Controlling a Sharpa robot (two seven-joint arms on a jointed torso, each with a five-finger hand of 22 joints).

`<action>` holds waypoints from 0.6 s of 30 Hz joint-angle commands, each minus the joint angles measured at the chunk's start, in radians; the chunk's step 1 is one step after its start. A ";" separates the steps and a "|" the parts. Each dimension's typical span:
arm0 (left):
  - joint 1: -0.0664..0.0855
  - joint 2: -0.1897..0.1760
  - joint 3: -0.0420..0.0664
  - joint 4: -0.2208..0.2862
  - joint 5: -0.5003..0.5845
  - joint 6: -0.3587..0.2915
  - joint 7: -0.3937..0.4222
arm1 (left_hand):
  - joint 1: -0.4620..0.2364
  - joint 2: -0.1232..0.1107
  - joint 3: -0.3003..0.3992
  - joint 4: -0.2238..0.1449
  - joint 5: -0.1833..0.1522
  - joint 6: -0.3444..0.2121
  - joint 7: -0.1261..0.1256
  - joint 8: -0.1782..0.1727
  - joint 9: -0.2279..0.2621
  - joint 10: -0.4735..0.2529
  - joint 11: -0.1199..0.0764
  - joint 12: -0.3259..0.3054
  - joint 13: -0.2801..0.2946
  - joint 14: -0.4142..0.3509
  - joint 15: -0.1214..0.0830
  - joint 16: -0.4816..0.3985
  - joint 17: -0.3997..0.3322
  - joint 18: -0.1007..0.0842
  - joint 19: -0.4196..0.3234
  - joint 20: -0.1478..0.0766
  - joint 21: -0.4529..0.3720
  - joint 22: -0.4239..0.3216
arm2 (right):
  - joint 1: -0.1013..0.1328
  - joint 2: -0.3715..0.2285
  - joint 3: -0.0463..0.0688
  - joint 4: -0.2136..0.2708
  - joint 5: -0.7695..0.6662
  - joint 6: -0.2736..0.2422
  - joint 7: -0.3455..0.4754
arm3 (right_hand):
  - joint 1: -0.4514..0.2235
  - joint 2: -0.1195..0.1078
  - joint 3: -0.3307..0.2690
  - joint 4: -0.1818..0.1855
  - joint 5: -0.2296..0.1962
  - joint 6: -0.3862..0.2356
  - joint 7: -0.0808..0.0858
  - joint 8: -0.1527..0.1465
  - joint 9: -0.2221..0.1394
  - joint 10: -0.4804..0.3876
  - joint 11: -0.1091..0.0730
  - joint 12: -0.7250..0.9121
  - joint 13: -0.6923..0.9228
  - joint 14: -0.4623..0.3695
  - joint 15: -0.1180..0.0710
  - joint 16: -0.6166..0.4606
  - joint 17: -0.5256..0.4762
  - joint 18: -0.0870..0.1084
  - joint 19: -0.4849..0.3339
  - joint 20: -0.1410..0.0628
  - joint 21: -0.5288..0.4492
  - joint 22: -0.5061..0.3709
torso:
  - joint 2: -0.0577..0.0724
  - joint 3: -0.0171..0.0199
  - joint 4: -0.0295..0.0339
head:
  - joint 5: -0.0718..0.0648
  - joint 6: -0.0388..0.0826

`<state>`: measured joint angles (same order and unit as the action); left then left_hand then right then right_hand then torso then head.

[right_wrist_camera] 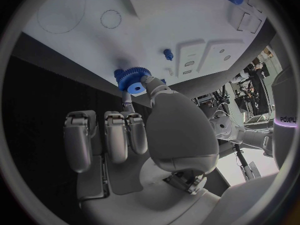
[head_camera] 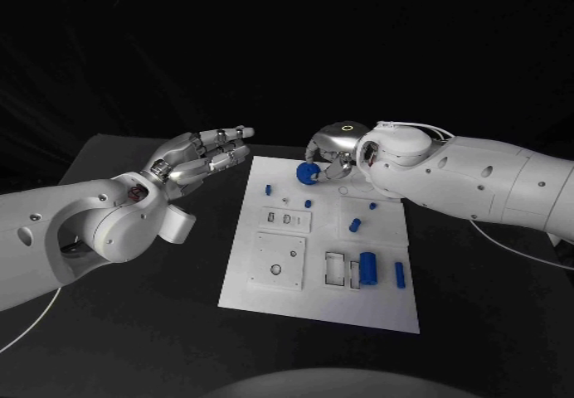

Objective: Assemble the parts on the task board

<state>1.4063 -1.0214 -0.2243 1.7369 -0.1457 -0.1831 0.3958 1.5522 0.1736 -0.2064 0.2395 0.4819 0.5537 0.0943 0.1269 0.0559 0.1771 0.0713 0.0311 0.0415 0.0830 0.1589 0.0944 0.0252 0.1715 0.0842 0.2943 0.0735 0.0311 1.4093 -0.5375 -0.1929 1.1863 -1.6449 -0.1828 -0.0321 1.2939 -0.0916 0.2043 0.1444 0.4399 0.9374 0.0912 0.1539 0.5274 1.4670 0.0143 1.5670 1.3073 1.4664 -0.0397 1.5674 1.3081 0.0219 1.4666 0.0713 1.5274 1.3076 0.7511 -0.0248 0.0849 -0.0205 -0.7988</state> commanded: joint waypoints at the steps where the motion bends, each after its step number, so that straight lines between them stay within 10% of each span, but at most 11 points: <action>1: 0.000 0.003 0.001 0.003 -0.005 0.016 0.000 | 0.010 0.002 0.001 -0.005 0.006 0.000 0.003 0.005 0.001 0.010 0.000 0.003 0.001 0.005 -0.001 0.007 0.001 0.005 0.006 -0.002 0.005 0.001 | -0.003 0.013 0.000 -0.015 -0.001 0.033 0.012 | 0.004 0.001 0.007 -0.001 -0.001 0.011 -0.010 -0.006 -0.001 0.104 0.001 0.004 0.263 0.104 -0.005 0.003 0.263 -0.007 0.061 -0.004 -0.004 0.244 | 0.000 0.0002 -0.0016 | 0.002 -0.002; 18: 0.000 0.002 0.001 0.004 -0.005 0.018 -0.003 | 0.011 0.001 0.001 -0.006 0.007 0.003 0.004 0.006 0.001 0.012 0.000 0.003 0.002 0.006 0.001 0.008 0.001 0.005 0.007 -0.002 0.005 0.001 | -0.020 0.042 0.000 -0.044 0.003 0.073 0.013 | -0.002 -0.002 0.020 -0.005 -0.016 -0.035 0.001 -0.056 -0.025 0.104 0.007 0.004 0.263 0.104 0.003 0.003 0.263 -0.003 0.047 0.005 -0.019 0.238 | -0.001 0.0005 -0.0028 | 0.004 -0.003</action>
<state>1.4063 -1.0209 -0.2240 1.7379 -0.1460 -0.1819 0.3892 1.5522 0.1737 -0.2064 0.2395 0.4857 0.5537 0.0942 0.1269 0.0558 0.1843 0.0712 0.0311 0.0423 0.0830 0.1589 0.0985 0.0251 0.1715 0.0842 0.2943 0.0734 0.0311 1.3944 -0.4968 -0.1903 1.1454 -1.6378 -0.1490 -0.0237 1.2939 -0.0916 0.2200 0.1408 0.4271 0.9131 0.0897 0.1076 0.5093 1.4669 0.0144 1.5669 1.3073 1.4664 -0.0397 1.5674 1.3078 0.0219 1.4665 0.0713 1.5121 1.3074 0.7502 -0.0236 0.0823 -0.0152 -0.8022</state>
